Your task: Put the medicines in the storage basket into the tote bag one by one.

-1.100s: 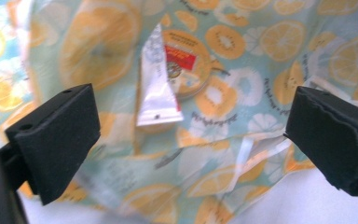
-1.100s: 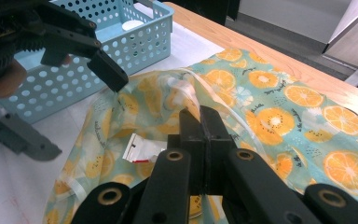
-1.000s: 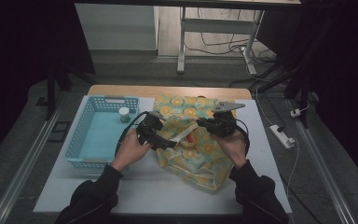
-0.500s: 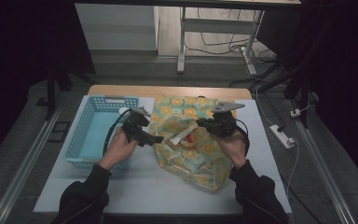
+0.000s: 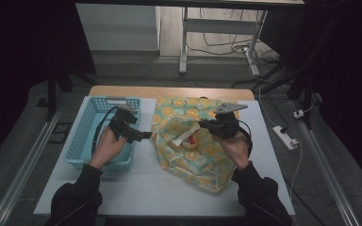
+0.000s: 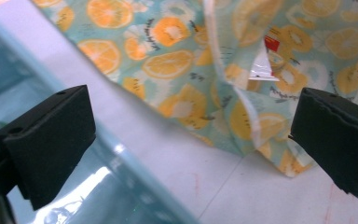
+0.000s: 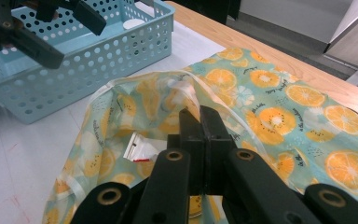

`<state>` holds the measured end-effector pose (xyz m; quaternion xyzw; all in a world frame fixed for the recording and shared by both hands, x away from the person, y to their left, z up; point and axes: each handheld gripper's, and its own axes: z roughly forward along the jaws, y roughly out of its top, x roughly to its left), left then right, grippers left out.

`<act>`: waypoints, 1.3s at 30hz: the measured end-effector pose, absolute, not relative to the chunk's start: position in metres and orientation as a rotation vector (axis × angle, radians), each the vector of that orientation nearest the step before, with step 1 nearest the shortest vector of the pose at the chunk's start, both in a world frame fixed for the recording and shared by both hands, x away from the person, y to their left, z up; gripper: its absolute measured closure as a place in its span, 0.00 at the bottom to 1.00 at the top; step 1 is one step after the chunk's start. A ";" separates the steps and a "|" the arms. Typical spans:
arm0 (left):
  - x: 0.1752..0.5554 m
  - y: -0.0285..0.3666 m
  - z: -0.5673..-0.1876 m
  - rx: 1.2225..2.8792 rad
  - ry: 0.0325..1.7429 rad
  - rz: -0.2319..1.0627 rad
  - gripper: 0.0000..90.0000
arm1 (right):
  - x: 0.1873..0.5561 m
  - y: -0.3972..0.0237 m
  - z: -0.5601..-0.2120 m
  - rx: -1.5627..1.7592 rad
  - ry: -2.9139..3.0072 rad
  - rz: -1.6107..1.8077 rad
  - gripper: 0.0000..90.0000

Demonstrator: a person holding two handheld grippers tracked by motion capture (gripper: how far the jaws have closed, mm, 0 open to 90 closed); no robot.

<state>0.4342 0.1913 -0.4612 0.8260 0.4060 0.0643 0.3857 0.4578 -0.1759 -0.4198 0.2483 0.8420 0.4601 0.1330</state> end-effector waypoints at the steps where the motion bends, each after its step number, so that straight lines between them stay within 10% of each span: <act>1: 0.435 0.194 -0.461 2.106 1.043 0.169 0.00 | 0.458 -0.176 -0.420 0.721 2.442 1.335 1.00; 39: 0.499 0.255 -0.480 2.090 1.338 0.345 0.00 | 0.458 -0.175 -0.421 0.717 2.445 1.336 1.00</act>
